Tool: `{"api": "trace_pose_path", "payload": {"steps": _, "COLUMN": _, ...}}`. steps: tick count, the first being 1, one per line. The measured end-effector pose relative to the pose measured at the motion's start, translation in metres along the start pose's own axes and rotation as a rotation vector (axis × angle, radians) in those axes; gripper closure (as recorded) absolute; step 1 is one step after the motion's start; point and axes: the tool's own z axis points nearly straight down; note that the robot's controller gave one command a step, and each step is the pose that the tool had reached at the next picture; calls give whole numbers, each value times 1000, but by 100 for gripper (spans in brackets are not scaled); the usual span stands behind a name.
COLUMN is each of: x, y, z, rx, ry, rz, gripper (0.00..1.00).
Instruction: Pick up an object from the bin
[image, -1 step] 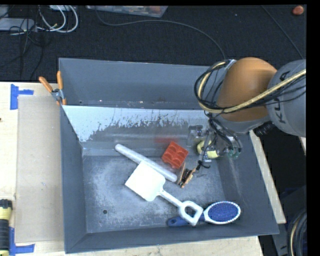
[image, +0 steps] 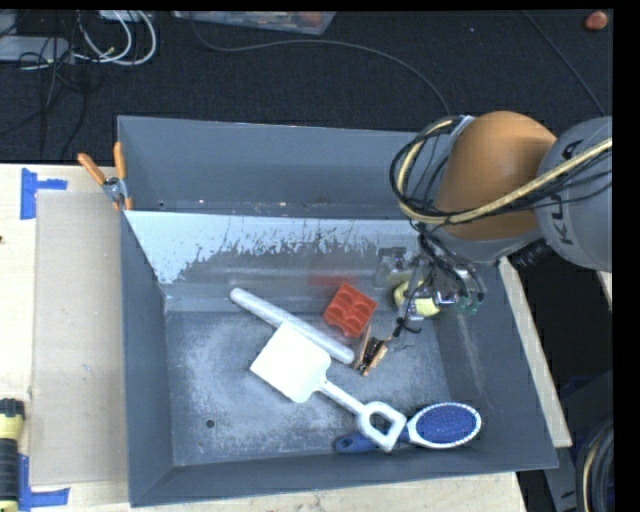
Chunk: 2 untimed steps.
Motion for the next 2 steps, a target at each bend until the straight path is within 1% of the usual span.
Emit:
{"api": "trace_pose_path", "payload": {"steps": 1, "x": 14, "y": -13, "z": 53, "rx": -1, "ry": 0, "rz": 70, "gripper": 0}}
{"api": "trace_pose_path", "payload": {"steps": 2, "x": 21, "y": -19, "z": 92, "rx": -1, "ry": 7, "rz": 117, "gripper": 0}}
